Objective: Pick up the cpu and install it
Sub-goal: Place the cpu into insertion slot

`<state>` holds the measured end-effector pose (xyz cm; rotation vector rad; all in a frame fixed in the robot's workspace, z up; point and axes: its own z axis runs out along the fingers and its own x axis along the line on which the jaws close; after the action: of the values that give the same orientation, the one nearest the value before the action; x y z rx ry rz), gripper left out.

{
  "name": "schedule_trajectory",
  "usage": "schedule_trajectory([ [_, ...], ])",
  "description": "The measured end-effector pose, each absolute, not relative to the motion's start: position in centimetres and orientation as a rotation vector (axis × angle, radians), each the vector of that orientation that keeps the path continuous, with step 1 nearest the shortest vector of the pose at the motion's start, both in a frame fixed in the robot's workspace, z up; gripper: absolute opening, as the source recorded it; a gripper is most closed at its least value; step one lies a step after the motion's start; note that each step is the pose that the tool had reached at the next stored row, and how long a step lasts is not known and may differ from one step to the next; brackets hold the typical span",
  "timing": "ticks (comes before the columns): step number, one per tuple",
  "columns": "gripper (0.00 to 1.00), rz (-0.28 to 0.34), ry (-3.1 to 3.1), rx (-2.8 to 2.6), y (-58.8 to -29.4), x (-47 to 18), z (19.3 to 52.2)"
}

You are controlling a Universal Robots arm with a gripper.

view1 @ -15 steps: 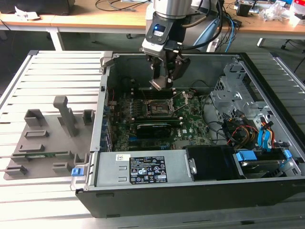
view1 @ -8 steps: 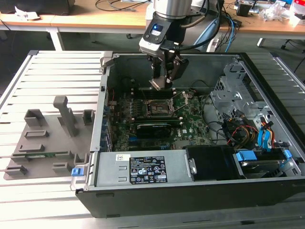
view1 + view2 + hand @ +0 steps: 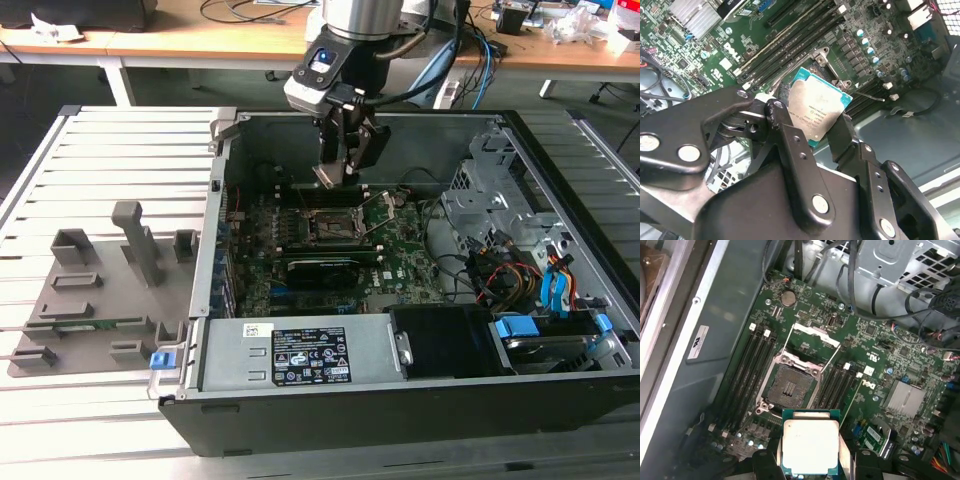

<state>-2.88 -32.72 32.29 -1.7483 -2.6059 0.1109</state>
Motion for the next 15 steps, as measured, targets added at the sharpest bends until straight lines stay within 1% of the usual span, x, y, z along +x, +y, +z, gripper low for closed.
schedule_trajectory([
  [10, 0.54, 0.111, -2.488, -1.905, -32.72, -2.88, 32.25],
  [15, 0.54, 0.11, -2.349, -2.067, -32.72, -2.88, 32.19],
])
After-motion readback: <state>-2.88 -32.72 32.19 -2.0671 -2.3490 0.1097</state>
